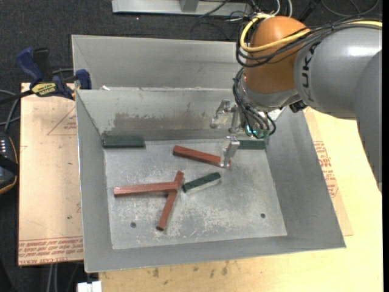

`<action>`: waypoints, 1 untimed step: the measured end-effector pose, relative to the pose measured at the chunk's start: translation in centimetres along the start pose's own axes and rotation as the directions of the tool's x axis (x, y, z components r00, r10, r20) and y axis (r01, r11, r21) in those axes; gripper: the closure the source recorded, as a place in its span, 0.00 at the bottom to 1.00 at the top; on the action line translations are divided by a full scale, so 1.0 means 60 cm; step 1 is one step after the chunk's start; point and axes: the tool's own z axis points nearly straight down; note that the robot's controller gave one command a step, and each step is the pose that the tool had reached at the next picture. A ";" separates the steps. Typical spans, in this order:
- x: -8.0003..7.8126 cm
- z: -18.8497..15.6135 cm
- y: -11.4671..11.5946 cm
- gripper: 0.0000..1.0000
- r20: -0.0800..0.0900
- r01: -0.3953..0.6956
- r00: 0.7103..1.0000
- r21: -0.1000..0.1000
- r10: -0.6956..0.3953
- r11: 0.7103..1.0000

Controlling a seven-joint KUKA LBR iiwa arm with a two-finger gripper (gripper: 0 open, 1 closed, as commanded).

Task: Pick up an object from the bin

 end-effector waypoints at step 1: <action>-0.003 -0.007 0.000 0.00 0.007 0.000 1.000 0.000 0.000 1.000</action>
Offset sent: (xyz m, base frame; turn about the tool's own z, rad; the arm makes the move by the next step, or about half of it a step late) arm -0.0583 0.0218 -0.0863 -0.1196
